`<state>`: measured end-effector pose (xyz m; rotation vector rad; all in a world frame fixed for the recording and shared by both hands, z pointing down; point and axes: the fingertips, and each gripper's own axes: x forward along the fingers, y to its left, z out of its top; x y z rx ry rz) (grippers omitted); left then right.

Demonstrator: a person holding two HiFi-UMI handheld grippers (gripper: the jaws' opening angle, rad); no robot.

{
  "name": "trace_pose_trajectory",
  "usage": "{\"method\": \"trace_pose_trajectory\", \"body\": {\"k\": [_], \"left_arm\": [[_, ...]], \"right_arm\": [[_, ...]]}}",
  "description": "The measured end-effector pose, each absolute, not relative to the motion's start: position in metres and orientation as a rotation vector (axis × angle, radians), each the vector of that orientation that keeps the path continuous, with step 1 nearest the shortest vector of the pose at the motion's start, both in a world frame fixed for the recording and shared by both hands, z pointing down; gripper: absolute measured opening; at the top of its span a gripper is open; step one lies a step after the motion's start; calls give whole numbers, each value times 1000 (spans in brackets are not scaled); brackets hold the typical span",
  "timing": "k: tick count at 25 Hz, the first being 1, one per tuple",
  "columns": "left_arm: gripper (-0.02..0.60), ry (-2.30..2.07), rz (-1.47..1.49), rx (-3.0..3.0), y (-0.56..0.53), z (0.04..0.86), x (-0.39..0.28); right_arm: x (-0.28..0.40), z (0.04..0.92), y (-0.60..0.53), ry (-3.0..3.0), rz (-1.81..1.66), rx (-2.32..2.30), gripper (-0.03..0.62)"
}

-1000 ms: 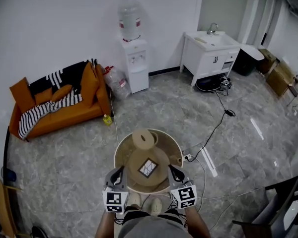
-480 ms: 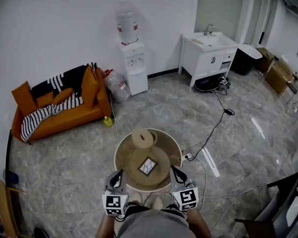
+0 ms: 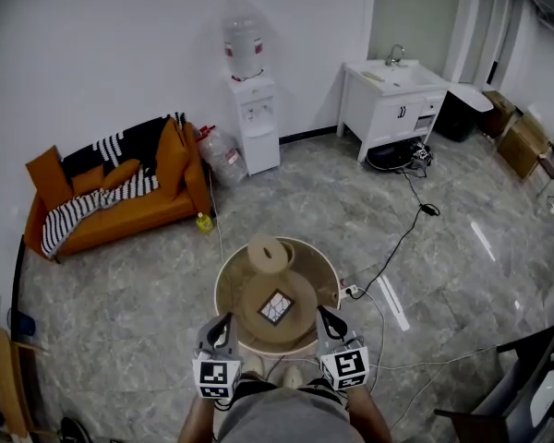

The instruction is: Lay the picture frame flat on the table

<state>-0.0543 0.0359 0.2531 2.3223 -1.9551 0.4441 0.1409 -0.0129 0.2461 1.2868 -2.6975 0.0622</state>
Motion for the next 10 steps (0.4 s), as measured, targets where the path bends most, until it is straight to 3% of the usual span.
{"method": "trace_pose_trajectory", "body": {"k": [10], "left_arm": [[17, -1942, 450, 2330, 35, 251, -54]], "right_arm": [[138, 245, -12, -2702, 74, 1283, -2]]}}
